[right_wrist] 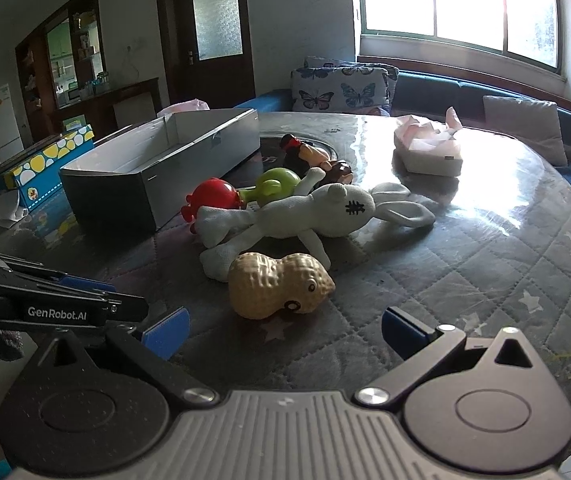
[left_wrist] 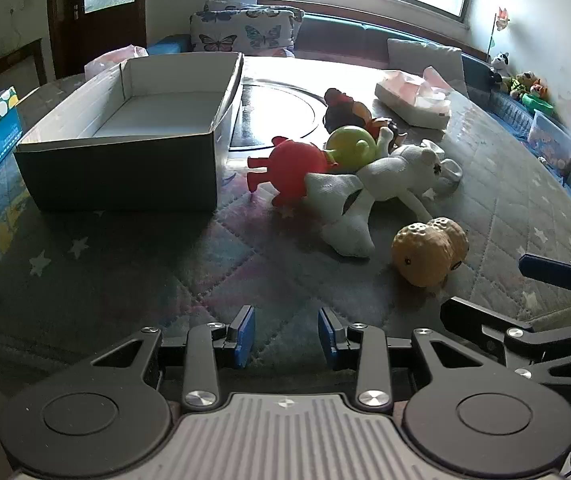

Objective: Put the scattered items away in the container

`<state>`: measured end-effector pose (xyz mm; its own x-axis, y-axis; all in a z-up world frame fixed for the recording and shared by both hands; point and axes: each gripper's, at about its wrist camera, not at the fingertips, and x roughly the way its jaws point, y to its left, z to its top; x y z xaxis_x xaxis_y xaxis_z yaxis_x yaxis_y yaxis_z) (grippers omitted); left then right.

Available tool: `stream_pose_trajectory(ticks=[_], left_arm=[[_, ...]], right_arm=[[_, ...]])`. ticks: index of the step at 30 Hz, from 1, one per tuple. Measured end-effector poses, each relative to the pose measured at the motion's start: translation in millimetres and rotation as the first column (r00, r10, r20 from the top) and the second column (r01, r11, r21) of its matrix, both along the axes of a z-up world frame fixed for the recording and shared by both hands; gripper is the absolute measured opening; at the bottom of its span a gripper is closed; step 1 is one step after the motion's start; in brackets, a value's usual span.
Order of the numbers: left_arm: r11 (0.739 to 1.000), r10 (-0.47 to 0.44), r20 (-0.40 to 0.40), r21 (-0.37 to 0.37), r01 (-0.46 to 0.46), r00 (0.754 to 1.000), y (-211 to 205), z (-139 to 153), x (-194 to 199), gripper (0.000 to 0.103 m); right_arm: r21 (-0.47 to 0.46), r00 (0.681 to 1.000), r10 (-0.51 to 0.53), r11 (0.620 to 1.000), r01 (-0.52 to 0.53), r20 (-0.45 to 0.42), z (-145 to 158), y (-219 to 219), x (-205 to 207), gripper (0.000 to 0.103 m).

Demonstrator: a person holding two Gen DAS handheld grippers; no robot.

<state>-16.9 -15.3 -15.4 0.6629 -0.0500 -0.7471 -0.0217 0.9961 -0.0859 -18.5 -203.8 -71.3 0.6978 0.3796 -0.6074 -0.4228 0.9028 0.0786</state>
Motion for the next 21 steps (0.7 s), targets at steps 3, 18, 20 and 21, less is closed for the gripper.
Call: stream_pose_trajectory(ticks=[3, 18, 20, 21], left_arm=[[1.000, 0.000, -0.001, 0.004, 0.000, 1.000, -1.3, 0.0, -1.7, 0.037], [1.000, 0.002, 0.014, 0.015, -0.002, 1.000, -6.1, 7.3, -11.0, 0.037], [1.000, 0.001, 0.016, 0.011, -0.001, 1.000, -5.9, 8.2, -11.0, 0.037], [1.000, 0.001, 0.016, 0.010, -0.001, 1.000, -5.8, 8.5, -11.0, 0.037]], right_arm=[[0.001, 1.000, 0.003, 1.000, -0.003, 0.000, 0.0, 0.6, -1.9, 0.103], [0.006, 0.999, 0.039, 0.999, -0.039, 0.019, 4.4, 5.3, -10.8, 0.103], [0.007, 0.999, 0.042, 0.999, -0.042, 0.019, 5.2, 5.6, -10.9, 0.103], [0.007, 0.999, 0.043, 0.999, -0.044, 0.019, 5.3, 5.9, -11.0, 0.103]])
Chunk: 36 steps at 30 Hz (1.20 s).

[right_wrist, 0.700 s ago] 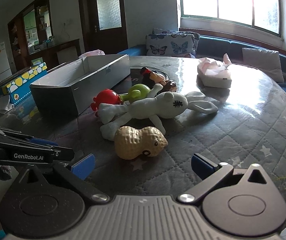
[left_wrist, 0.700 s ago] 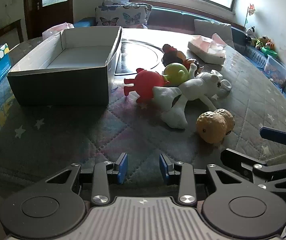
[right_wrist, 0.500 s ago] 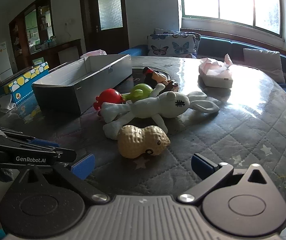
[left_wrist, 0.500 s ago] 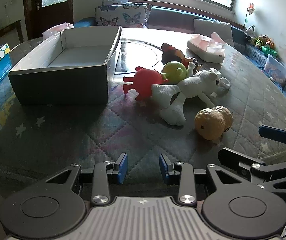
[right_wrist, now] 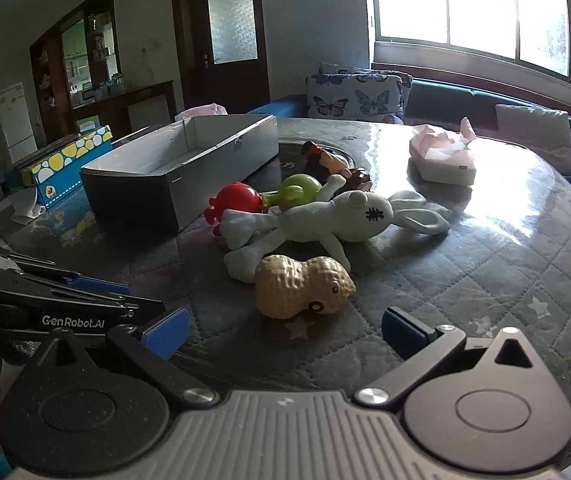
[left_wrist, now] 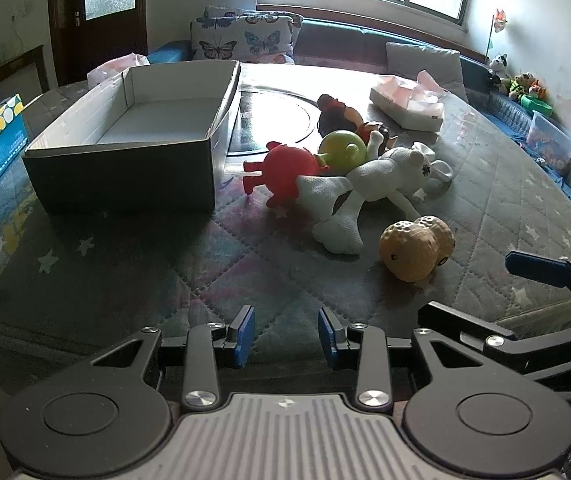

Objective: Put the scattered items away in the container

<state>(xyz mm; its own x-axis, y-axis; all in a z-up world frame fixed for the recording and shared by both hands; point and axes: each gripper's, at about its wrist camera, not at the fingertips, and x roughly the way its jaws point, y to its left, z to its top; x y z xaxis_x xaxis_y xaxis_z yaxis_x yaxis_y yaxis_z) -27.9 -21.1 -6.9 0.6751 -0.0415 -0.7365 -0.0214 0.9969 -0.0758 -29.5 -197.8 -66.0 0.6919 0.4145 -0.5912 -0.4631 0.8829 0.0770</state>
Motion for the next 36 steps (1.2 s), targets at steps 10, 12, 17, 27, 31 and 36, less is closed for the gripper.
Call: stream_pose_trajectory(ticks=[10, 12, 17, 27, 31, 36], left_arm=[[1.000, -0.005, -0.009, -0.005, 0.005, 1.000, -0.2, 0.0, 3.2, 0.037], [1.000, -0.007, -0.014, -0.006, 0.007, 1.000, -0.5, -0.6, 5.1, 0.037], [1.000, -0.011, -0.022, -0.007, 0.011, 1.000, -0.5, -1.2, 8.7, 0.037], [1.000, -0.017, -0.036, -0.013, 0.017, 0.999, 0.9, -1.2, 14.1, 0.037], [1.000, -0.021, -0.040, -0.017, 0.020, 0.999, 2.0, -1.1, 16.5, 0.037], [0.999, -0.026, -0.044, -0.026, 0.025, 0.999, 3.3, -1.0, 20.7, 0.037]], right_arm=[[0.002, 1.000, 0.001, 1.000, -0.001, -0.006, -0.4, 0.1, 1.8, 0.103], [0.003, 1.000, 0.001, 1.000, -0.001, -0.009, -0.8, -0.1, 3.1, 0.103], [0.006, 1.000, 0.002, 1.000, -0.002, -0.016, -1.7, -0.1, 6.3, 0.103], [0.014, 1.000, 0.005, 1.000, -0.005, -0.029, -2.8, -0.3, 11.7, 0.103], [0.017, 0.999, 0.007, 1.000, -0.007, -0.032, -3.1, 0.2, 14.3, 0.103], [0.018, 0.999, 0.009, 1.000, -0.008, -0.035, -2.5, 0.4, 17.6, 0.103]])
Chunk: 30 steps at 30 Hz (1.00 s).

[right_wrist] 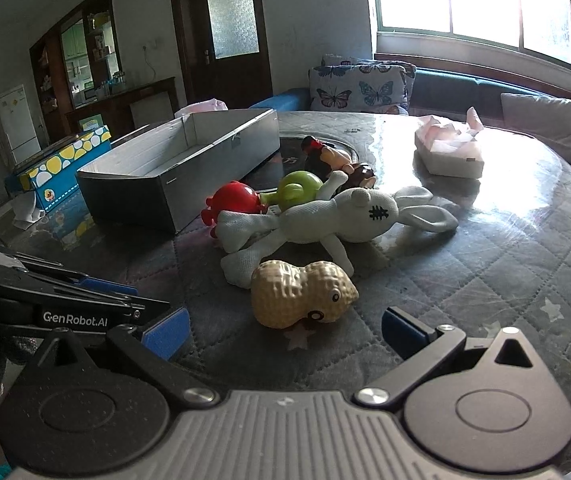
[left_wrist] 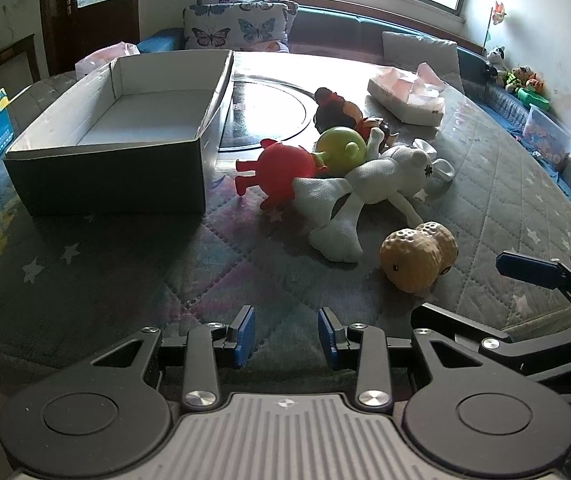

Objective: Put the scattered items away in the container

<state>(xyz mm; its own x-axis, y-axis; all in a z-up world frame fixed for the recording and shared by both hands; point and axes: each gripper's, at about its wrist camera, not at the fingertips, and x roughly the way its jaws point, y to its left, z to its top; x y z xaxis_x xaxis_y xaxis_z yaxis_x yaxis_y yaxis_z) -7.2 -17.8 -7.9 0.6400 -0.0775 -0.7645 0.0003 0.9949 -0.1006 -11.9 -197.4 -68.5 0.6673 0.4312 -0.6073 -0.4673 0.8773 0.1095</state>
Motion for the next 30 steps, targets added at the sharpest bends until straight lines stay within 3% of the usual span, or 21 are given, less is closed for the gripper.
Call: stream_pose_trajectory(ticks=[24, 30], left_arm=[[0.999, -0.024, 0.010, -0.035, 0.024, 1.000, 13.8, 10.5, 19.8, 0.037], [0.991, -0.099, 0.048, -0.089, 0.103, 0.994, 10.4, 24.8, 21.5, 0.037]], right_arm=[[0.031, 0.999, 0.000, 1.000, 0.002, -0.047, -6.2, -0.7, 24.5, 0.099], [0.023, 0.998, 0.010, 1.000, -0.009, -0.059, -9.4, -0.3, 31.2, 0.095]])
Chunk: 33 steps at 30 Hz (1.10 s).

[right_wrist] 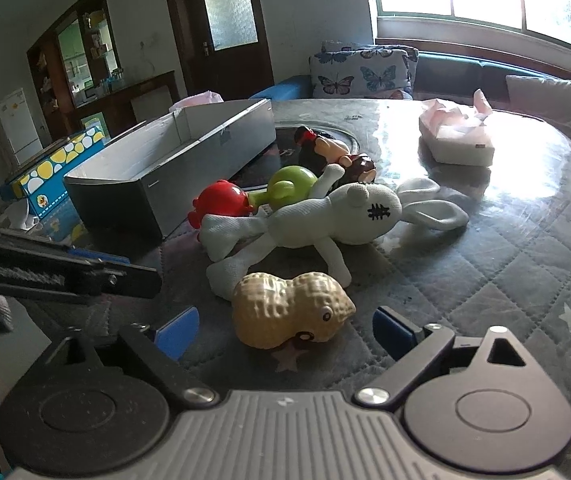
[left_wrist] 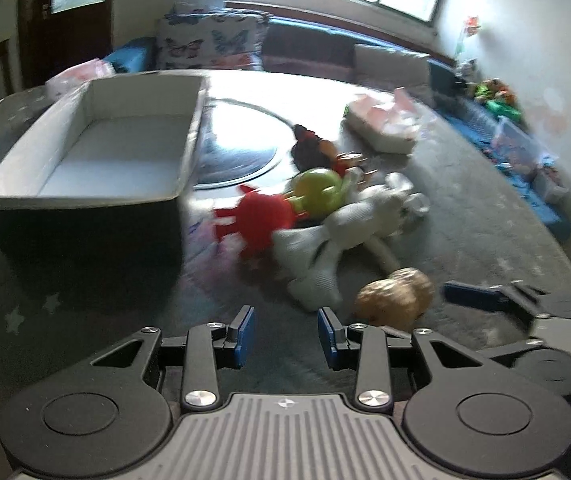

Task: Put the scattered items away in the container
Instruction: 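Reach the left gripper to the tan peanut toy and close on it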

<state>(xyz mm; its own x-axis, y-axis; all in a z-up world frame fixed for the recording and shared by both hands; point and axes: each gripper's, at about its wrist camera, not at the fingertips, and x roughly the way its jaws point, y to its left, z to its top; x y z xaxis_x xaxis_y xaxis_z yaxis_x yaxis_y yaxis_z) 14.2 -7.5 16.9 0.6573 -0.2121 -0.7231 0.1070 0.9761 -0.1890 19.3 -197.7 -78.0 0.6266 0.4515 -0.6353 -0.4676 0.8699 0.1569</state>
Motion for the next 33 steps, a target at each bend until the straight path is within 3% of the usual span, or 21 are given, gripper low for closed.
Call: stream_pose_trajectory(ticks=[10, 16, 23, 33], left_arm=[[0.983, -0.172, -0.015, -0.074, 0.171, 0.985, -22.7, 3.9, 17.6, 0.038], [0.951, -0.280, -0.025, -0.147, 0.274, 0.960, -31.2, 2.1, 31.2, 0.038], [0.952, -0.281, -0.085, -0.147, 0.267, 0.956, -30.2, -7.1, 45.9, 0.038], [0.943, -0.292, -0.133, -0.207, 0.262, 0.947, -24.5, -16.4, 59.4, 0.043]], right_arm=[[-0.013, 0.999, 0.038, 0.999, -0.038, -0.008, -7.1, 3.6, 9.0, 0.089], [-0.010, 0.998, 0.065, 0.998, -0.066, -0.004, -6.1, 2.9, 13.6, 0.082], [-0.017, 0.997, 0.074, 0.997, -0.074, -0.016, -9.0, 0.6, 20.0, 0.080], [-0.015, 0.996, 0.088, 0.996, -0.089, -0.025, -9.5, 0.7, 23.5, 0.075]])
